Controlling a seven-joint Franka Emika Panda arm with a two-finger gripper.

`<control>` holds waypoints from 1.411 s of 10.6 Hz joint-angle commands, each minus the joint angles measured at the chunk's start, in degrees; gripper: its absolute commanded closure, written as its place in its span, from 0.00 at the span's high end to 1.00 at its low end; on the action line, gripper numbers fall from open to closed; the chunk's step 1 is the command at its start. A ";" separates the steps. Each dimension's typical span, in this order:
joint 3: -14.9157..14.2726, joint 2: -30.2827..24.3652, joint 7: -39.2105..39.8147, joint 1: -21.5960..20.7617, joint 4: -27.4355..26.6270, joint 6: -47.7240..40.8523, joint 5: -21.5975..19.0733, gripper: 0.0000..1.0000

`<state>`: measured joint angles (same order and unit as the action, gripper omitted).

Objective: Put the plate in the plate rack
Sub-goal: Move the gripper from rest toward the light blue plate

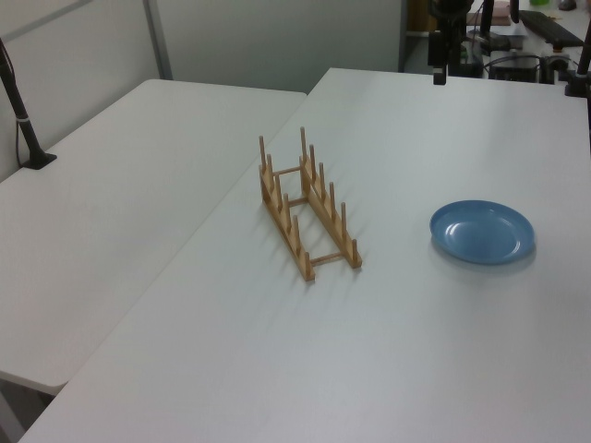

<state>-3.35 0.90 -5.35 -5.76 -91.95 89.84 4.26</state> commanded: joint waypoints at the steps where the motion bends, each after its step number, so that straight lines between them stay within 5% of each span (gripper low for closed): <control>1: -0.17 -1.87 -0.18 -0.39 -2.18 1.21 0.75 1.00; 10: -0.08 -1.69 0.17 -0.39 -2.53 1.39 0.75 1.00; 15: -0.08 -1.43 17.72 -0.21 -11.38 5.32 1.01 1.00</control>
<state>-3.25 1.01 5.17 -5.77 -96.60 89.97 4.26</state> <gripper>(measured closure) 0.000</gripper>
